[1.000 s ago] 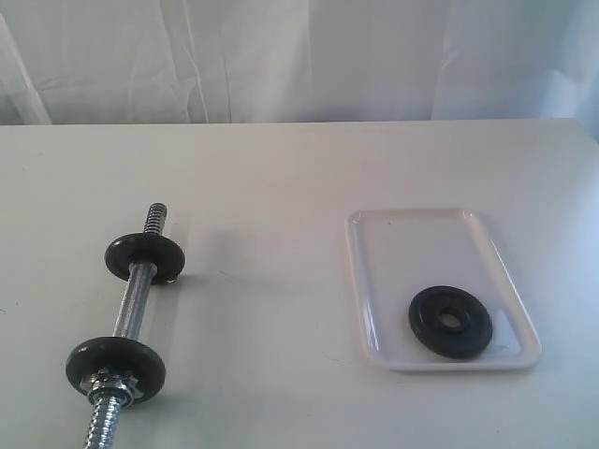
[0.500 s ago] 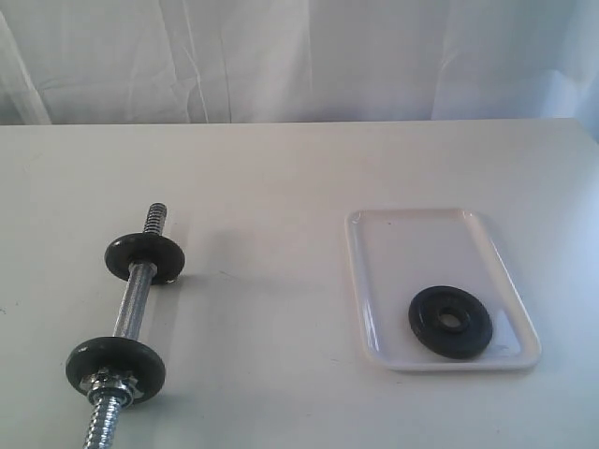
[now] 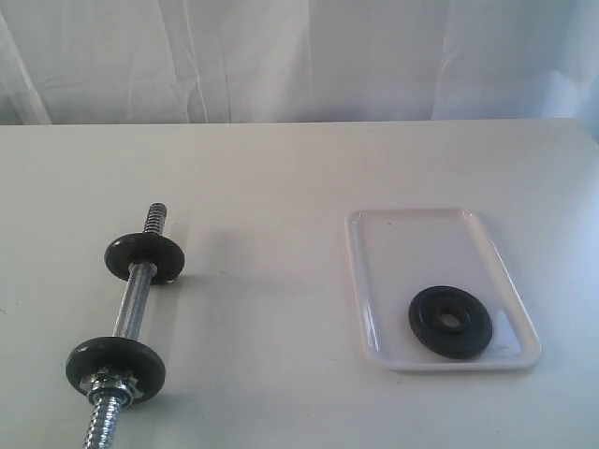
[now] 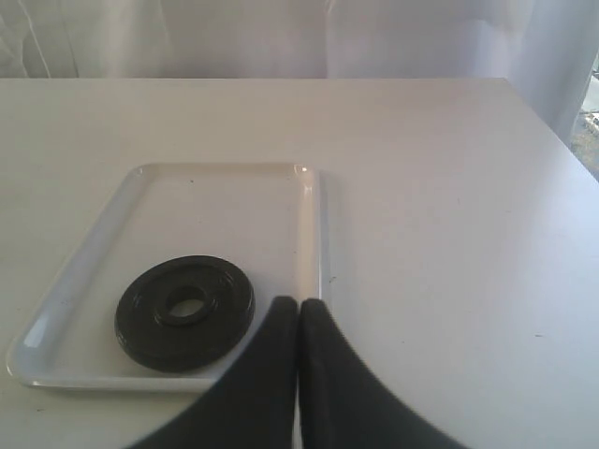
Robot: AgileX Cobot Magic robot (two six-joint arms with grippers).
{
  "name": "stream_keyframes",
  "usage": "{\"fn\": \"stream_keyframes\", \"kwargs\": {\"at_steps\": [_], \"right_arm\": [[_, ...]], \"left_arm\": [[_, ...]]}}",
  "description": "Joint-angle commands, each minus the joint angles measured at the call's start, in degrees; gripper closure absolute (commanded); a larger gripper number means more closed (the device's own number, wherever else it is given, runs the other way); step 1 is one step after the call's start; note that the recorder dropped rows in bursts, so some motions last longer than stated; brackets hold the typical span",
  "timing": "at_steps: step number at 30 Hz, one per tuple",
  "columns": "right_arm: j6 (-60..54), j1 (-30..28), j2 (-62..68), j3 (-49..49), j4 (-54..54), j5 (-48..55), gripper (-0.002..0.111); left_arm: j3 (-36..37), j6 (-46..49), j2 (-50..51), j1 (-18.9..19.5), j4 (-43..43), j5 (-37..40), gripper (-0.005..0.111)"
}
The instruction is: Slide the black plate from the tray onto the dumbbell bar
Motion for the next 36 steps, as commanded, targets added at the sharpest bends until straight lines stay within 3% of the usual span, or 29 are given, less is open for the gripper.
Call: {"fn": "stream_keyframes", "kwargs": {"at_steps": [1, 5, 9, 14, 18, 23, 26, 29, 36], "right_arm": [[0.2, -0.1, -0.3, 0.1, -0.3, -0.2, 0.108], [0.2, -0.1, -0.3, 0.1, -0.3, -0.2, 0.108], [0.2, -0.1, -0.3, 0.1, -0.3, -0.2, 0.108], [0.2, -0.1, -0.3, 0.1, -0.3, -0.2, 0.108], [0.2, -0.1, -0.3, 0.1, -0.3, -0.2, 0.108], [0.2, -0.1, -0.3, 0.1, -0.3, -0.2, 0.108], [0.2, -0.1, -0.3, 0.1, -0.3, -0.2, 0.108], [0.2, -0.1, -0.3, 0.1, -0.3, -0.2, 0.108], [0.2, -0.1, -0.3, 0.1, -0.3, -0.2, 0.108]], "left_arm": [[-8.2, 1.4, 6.0, -0.5, -0.7, 7.4, 0.107], [-17.1, 5.1, 13.1, -0.5, -7.4, 15.3, 0.107], [-22.8, 19.7, 20.7, -0.5, -26.8, 19.8, 0.107], [-24.4, 34.8, 29.0, -0.5, -48.9, 25.0, 0.107], [-24.4, 39.3, 34.9, -0.5, -55.5, 29.5, 0.107], [-24.4, 41.4, 37.8, -2.9, -57.1, 29.0, 0.107], [-24.4, 42.1, 40.1, -6.6, -57.7, 27.4, 0.107], [-24.4, 42.8, 44.7, -13.3, -57.7, 24.6, 0.107], [-24.4, 43.1, 56.3, -36.2, -51.1, 5.4, 0.107]]}}
